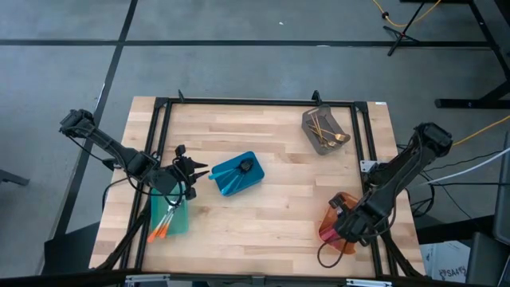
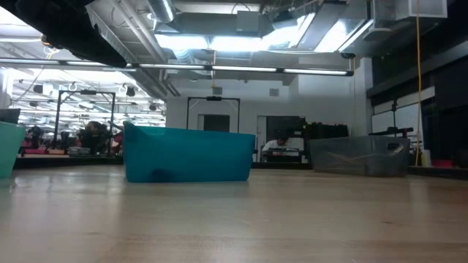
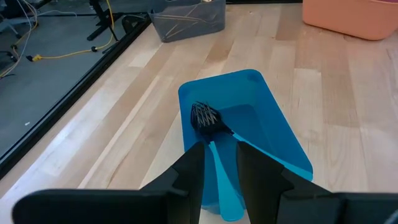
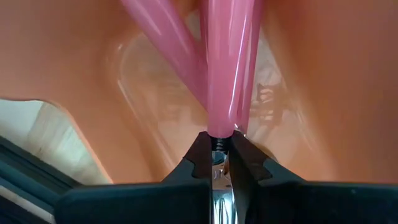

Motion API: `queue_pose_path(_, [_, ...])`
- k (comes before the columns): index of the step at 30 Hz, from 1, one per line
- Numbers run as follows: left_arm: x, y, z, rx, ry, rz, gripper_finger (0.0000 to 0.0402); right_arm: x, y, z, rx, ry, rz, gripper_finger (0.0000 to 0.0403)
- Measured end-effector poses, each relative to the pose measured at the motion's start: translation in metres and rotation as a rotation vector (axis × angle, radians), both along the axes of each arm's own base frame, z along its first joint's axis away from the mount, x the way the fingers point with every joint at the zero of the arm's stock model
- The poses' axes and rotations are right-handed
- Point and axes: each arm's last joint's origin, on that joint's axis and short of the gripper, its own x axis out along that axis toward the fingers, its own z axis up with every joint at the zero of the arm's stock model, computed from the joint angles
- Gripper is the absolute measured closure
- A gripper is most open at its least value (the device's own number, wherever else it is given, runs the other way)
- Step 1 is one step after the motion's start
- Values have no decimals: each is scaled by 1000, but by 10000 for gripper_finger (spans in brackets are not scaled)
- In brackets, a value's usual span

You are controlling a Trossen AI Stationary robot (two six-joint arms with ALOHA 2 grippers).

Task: Sort silverware by color (type)
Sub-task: Put the pink fork into the orange bin

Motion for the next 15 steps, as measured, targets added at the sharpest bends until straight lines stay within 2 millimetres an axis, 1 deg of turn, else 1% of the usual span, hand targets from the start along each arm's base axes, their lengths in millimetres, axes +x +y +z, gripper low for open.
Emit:
queue_pose_path(7, [0, 0, 0, 0, 0, 0, 316, 2, 3, -8, -33, 27, 0, 388])
queue_pose_path(12, [0, 0, 0, 0, 0, 0, 316, 3, 3, -10, -40, 31, 0, 388])
queue_pose_path(15, [0, 0, 0, 0, 0, 0, 316, 3, 3, -10, -46, 24, -3, 377])
